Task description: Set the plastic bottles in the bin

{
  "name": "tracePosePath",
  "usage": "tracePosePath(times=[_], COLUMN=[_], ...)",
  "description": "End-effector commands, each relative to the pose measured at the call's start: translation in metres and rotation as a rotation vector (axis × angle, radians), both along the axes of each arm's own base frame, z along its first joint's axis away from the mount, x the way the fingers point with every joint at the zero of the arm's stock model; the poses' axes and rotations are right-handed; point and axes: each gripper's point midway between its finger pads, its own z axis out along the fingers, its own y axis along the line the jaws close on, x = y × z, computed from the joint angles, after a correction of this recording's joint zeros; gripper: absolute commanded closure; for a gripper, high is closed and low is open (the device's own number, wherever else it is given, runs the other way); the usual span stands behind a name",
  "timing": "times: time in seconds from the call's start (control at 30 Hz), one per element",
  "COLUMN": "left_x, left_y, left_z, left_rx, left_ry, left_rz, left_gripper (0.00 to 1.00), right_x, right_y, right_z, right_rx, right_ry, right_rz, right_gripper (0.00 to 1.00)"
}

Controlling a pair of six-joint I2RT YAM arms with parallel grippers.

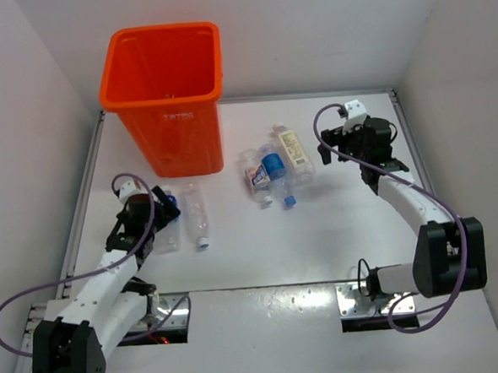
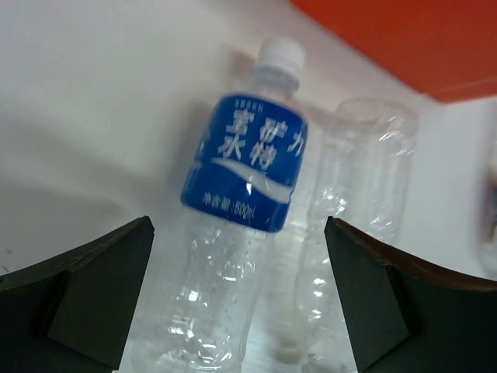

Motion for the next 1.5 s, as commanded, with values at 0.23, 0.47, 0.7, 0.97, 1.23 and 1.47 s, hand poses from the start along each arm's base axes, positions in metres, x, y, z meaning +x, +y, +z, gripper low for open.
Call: tracePosePath(times=[0.23,0.47,0.7,0.97,1.23,1.47], left_x=[-0.003,0.001,0.006,0.049,0.185,0.209], left_y=[-0.015,-0.008,0.033,0.025,-0.067,-0.076], left_z=[-0.057,-0.041,0.179,0.439,0.459,0.398], left_rx=[-0.053,-0.049,-0.028,0.147,0.128,0.076], left_ry=[0.170,0.129,-0.373,-0.802,-0.823,-0.704], left_rz=[-0.046,0.004,0.212,0.097,-0.294,-0.259], left_gripper=[0.00,0.42,0.46,0.47,0.34,0.00], right_x=[-0.030,-0.033,-0.039,-0.048,-0.039,-0.011], right_y=[-0.010,-0.025,-0.032,-0.011,0.003,0.000], right_z=[-0.036,-0.037,-0.049,-0.068,-0.052,-0.032], right_rx=[-0.034,-0.026,-0.032,-0.061,-0.100,-0.094], right_ry=[0.217,0.235,0.260,0.286,0.239,0.227], right_rz=[-0.024,-0.057,-0.071,0.018,0.106,0.083], right_gripper=[0.00,0.00,0.00,0.00,0.00,0.00])
